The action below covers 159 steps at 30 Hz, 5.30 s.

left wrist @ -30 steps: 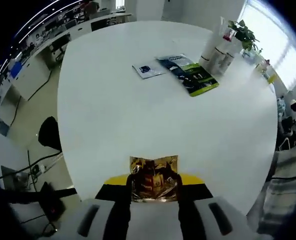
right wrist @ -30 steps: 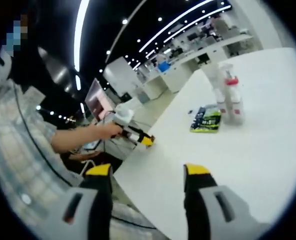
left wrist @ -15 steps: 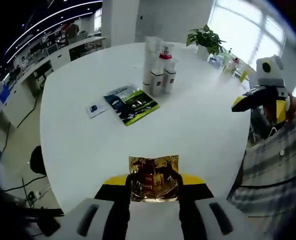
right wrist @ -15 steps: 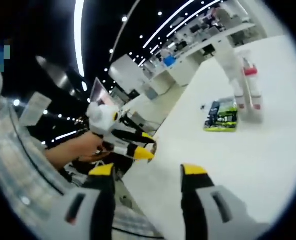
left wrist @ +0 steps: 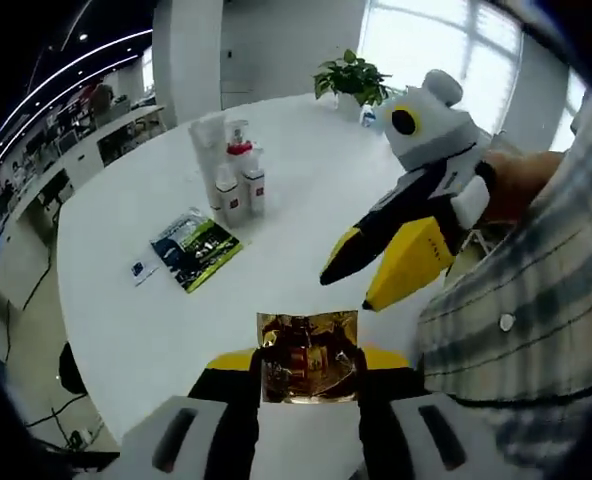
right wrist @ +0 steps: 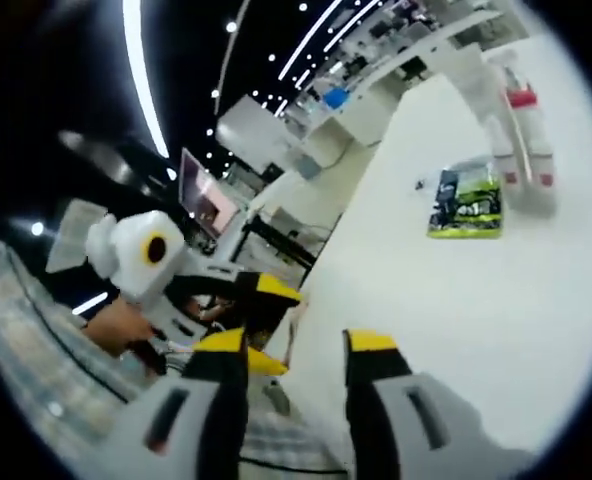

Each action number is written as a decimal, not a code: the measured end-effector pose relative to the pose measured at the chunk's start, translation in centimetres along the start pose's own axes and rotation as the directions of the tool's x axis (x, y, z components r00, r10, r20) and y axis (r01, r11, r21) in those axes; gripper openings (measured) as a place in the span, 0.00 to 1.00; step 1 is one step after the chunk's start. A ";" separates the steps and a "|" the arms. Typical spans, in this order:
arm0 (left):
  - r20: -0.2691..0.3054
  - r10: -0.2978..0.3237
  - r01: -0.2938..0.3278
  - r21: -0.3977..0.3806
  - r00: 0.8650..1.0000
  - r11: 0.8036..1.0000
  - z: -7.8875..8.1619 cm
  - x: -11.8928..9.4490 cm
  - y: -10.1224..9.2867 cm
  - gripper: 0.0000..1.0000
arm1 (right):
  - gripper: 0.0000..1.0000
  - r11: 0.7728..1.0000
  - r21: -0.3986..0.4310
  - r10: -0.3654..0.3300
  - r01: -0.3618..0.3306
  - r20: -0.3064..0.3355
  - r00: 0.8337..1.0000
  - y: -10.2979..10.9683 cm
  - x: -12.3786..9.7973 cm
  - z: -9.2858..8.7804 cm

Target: Arrange the skincare products in the storage area until every visible bottle or jar stands upright without overlapping.

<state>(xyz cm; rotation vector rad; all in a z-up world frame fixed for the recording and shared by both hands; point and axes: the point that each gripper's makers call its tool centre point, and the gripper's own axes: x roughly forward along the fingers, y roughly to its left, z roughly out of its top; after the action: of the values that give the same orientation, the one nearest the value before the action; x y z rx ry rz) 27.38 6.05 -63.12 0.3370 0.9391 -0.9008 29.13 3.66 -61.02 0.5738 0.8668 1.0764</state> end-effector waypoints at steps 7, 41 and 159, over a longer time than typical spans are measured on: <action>-0.035 -0.002 0.008 0.165 0.999 0.986 1.3 0.2 -2.1 0.39 | 0.19 0.999 0.031 0.024 -0.022 -0.059 0.998 0.7 0.2 -1.4; 0.472 -0.246 0.489 -0.506 0.847 0.711 4.1 -0.8 -3.8 0.29 | 0.00 0.961 0.208 0.141 -0.180 0.188 0.972 1.6 -2.6 3.2; 0.443 -0.077 0.439 -0.822 0.893 0.362 3.4 6.3 19.4 0.01 | 0.73 0.848 -0.190 -0.408 0.494 0.360 0.839 -0.7 -15.5 3.0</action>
<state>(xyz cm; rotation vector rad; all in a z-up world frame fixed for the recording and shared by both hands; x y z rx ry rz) 46.26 12.43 -68.56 -0.9646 1.0411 -0.5578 28.71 -10.86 -54.93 0.2637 0.5246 0.6282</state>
